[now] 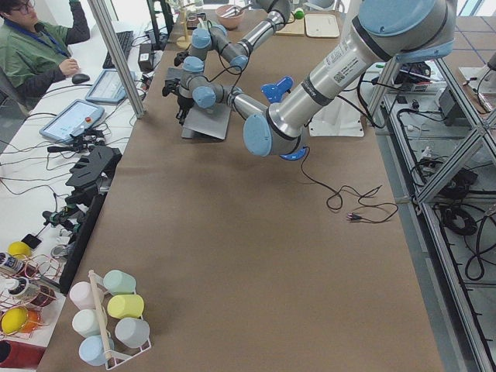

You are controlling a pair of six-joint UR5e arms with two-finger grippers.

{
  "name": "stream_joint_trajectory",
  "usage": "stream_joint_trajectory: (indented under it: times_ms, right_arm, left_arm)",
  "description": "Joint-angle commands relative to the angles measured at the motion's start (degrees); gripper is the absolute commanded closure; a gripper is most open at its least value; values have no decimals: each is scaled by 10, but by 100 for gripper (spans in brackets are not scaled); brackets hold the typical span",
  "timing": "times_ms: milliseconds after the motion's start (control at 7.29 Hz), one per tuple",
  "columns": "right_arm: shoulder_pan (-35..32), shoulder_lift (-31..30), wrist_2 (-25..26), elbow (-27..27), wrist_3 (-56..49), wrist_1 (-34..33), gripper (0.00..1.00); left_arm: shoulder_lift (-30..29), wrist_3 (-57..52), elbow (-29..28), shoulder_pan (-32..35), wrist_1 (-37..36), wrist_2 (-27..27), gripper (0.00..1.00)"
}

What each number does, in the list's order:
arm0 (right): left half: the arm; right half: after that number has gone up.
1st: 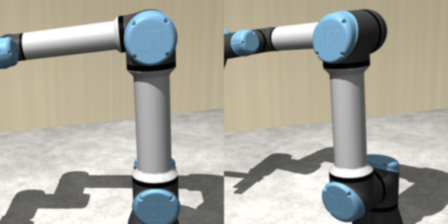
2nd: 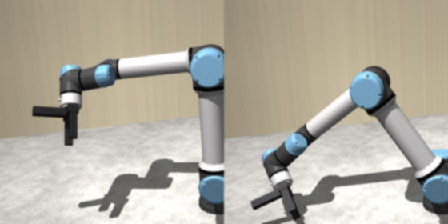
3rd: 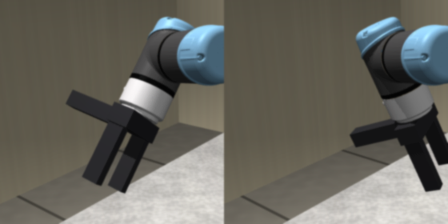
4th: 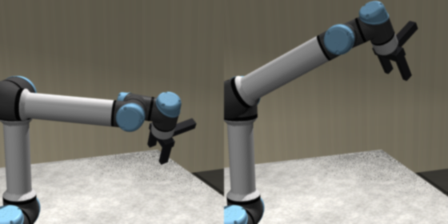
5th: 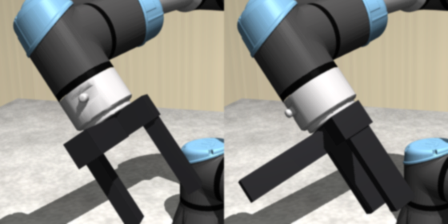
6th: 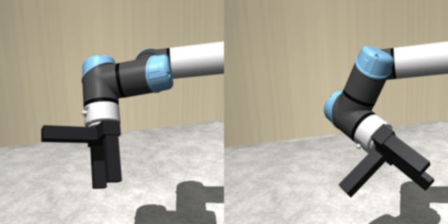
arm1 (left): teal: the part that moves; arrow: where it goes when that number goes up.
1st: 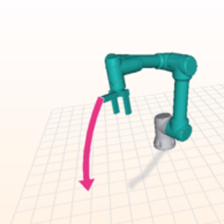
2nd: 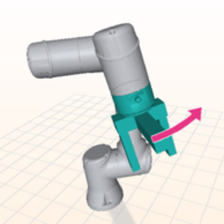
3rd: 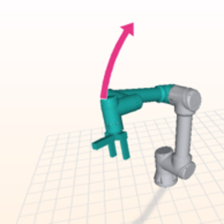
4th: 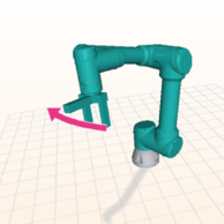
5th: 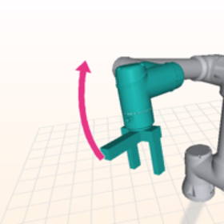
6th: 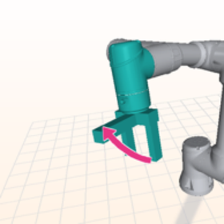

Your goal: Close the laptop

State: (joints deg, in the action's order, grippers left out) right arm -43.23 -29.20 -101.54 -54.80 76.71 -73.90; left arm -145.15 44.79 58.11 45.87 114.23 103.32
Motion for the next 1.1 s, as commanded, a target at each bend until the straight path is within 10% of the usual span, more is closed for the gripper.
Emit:
stream_joint_trajectory:
  times_ms: [0, 960]
  right_arm:
    - [1, 1, 0, 35, -3, 36, 100]
    - [-18, 16, -34, 66, -48, 69, 100]
  left_arm:
    - [-17, -1, -58, -16, 29, -26, 100]
    - [-24, -8, -59, -15, 39, -17, 100]
